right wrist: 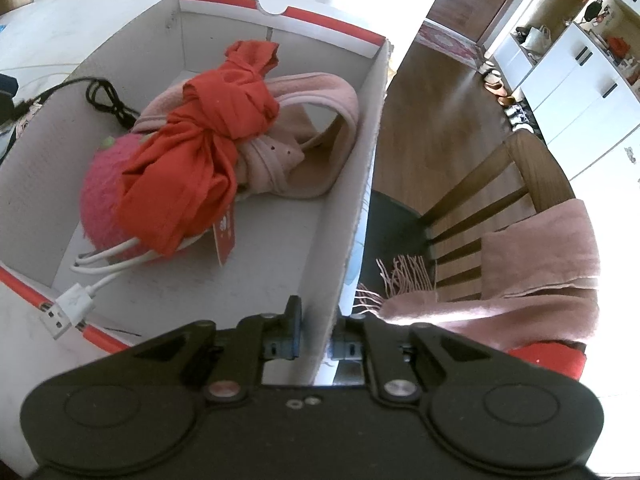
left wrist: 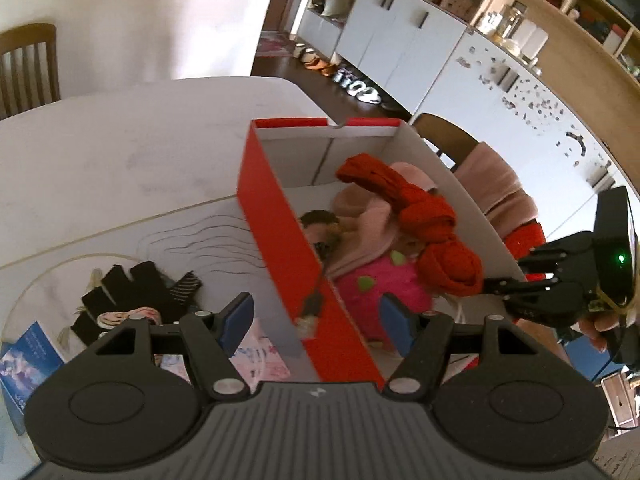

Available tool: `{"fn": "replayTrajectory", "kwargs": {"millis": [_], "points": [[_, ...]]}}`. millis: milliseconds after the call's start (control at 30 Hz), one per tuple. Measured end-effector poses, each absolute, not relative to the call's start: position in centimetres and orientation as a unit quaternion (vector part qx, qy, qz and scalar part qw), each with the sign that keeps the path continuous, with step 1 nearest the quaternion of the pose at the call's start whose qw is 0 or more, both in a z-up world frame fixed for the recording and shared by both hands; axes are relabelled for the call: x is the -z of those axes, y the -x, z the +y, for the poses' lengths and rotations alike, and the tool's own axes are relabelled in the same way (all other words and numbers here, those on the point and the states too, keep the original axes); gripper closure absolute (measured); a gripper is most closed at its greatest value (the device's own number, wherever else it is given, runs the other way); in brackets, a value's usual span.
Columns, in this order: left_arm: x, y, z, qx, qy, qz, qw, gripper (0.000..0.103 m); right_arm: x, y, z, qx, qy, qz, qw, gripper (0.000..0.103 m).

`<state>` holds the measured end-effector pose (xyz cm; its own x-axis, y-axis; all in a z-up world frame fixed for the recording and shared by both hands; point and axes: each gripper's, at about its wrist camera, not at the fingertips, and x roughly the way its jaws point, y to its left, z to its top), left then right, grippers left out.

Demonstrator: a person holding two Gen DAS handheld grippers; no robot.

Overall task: Organize objects
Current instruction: 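Move the left gripper back to the pile over the blue tissue pack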

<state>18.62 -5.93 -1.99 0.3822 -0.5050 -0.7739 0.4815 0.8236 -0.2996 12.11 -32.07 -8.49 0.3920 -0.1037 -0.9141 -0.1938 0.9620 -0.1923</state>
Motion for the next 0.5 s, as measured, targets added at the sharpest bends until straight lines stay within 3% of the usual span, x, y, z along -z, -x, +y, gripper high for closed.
{"fn": "replayTrajectory", "kwargs": {"millis": [267,367,433,500], "points": [[2.5,-18.2,-7.8,0.309,0.000,0.468,0.828,0.038,8.5,-12.1,-32.1,-0.029,0.134,0.551,0.823,0.092],[2.7,-18.4,-8.0,0.315,0.005,0.476,0.821,0.065,8.6,-12.2,-32.1,-0.030,0.133,0.551,0.824,0.093],[2.8,-18.5,-8.0,0.312,0.010,0.482,0.818,0.072,8.6,-12.2,-32.1,-0.030,0.132,0.550,0.824,0.093],[2.8,-18.5,-8.1,0.304,0.005,0.482,0.822,0.089,8.6,-12.2,-32.1,-0.031,0.131,0.550,0.824,0.093]]}}
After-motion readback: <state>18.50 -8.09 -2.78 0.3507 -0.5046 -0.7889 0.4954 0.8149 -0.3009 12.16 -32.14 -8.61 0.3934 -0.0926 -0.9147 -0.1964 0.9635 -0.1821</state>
